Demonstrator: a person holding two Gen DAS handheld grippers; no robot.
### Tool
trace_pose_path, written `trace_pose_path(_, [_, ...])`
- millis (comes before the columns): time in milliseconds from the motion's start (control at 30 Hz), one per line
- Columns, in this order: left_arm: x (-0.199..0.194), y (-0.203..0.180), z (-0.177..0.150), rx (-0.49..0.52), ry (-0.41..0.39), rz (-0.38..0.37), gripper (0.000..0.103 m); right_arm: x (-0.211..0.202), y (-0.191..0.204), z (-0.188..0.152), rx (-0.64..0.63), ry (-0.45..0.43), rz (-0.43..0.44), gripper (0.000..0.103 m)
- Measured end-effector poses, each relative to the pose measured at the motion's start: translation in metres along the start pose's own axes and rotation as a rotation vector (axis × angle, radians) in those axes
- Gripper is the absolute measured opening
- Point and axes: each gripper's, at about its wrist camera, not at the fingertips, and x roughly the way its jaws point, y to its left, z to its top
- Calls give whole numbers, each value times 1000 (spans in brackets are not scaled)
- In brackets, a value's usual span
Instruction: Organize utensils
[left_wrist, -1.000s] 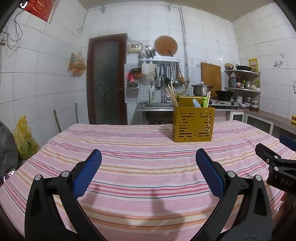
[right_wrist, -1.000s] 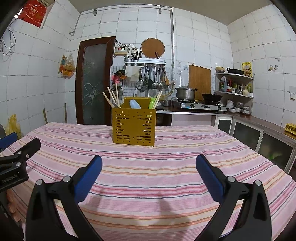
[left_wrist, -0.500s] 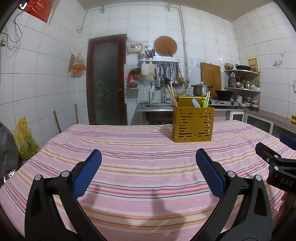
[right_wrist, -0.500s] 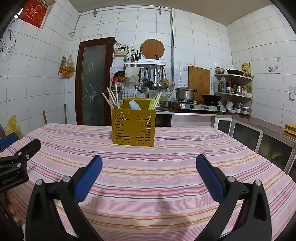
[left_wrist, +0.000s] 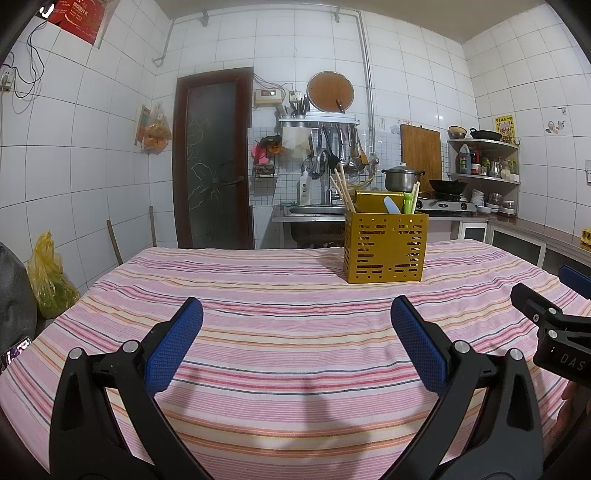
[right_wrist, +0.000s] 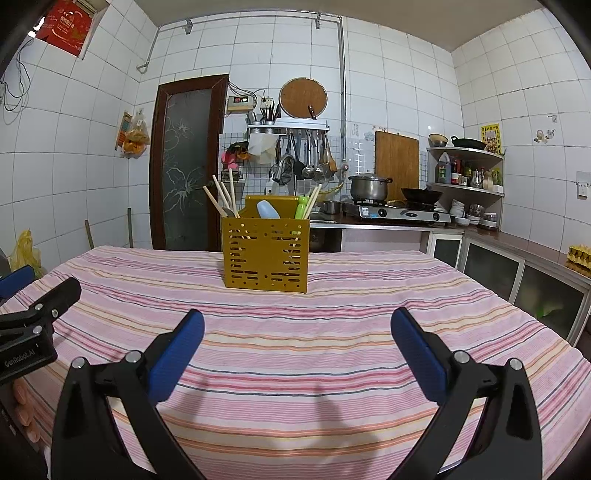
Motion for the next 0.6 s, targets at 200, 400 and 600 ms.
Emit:
trace_pose_path(200, [0, 0, 0, 0, -1, 0, 98, 1, 0, 0, 1, 0, -1, 99])
trace_pose_path(400, [0, 0, 0, 1, 1, 0, 98, 1, 0, 0, -1, -1, -1, 99])
trace_pose_path(600, [2, 1, -1, -6, 14, 1, 98, 1, 0, 0, -2, -2, -2, 99])
